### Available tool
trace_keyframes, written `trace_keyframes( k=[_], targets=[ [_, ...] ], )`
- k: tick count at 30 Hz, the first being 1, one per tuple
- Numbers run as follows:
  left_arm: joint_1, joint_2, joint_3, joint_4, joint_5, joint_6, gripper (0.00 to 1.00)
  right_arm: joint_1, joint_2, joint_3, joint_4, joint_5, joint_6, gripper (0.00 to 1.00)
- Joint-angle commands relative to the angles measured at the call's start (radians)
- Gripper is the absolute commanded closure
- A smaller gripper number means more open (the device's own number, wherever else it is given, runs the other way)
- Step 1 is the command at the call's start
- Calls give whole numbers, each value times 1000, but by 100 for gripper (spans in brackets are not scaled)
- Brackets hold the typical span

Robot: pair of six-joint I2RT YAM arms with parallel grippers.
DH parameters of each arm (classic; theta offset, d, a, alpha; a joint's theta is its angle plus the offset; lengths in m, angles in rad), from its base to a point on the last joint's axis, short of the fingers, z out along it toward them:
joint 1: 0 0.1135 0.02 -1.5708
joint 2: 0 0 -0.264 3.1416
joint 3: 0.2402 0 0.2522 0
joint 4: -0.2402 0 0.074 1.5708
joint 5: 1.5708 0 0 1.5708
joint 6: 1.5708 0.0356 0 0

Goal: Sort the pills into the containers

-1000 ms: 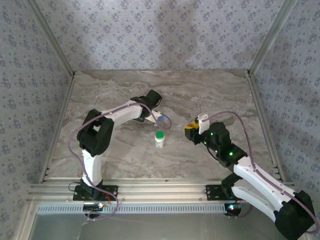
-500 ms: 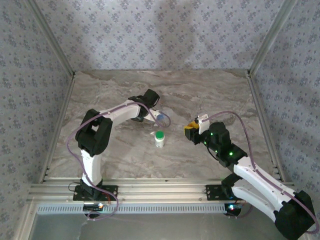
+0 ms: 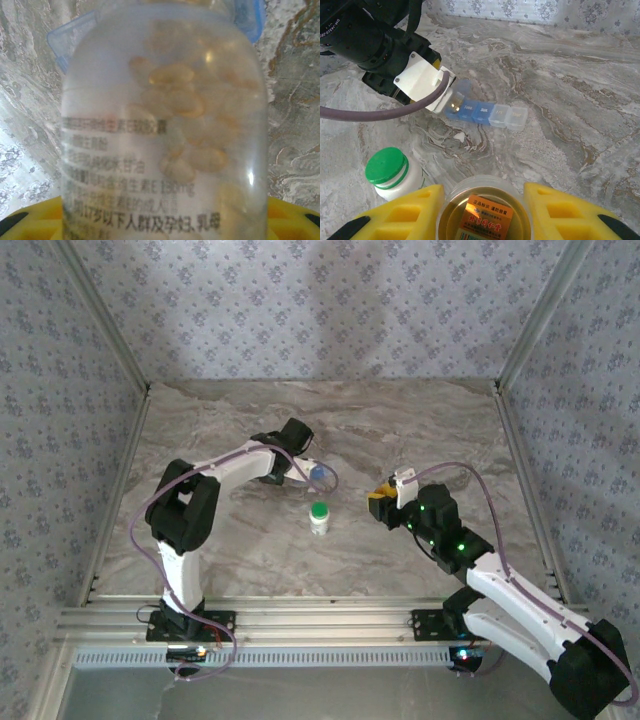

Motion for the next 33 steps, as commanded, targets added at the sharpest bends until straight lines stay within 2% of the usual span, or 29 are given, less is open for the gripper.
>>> trace_keyframes(
  k=[1, 33],
  targets=[
    [7, -41, -25, 10, 31, -38, 79, 7, 0, 6, 18, -5, -5, 87],
    [25, -103, -184, 156, 101, -188, 80, 15, 21, 17, 9, -4, -10, 87]
  ],
)
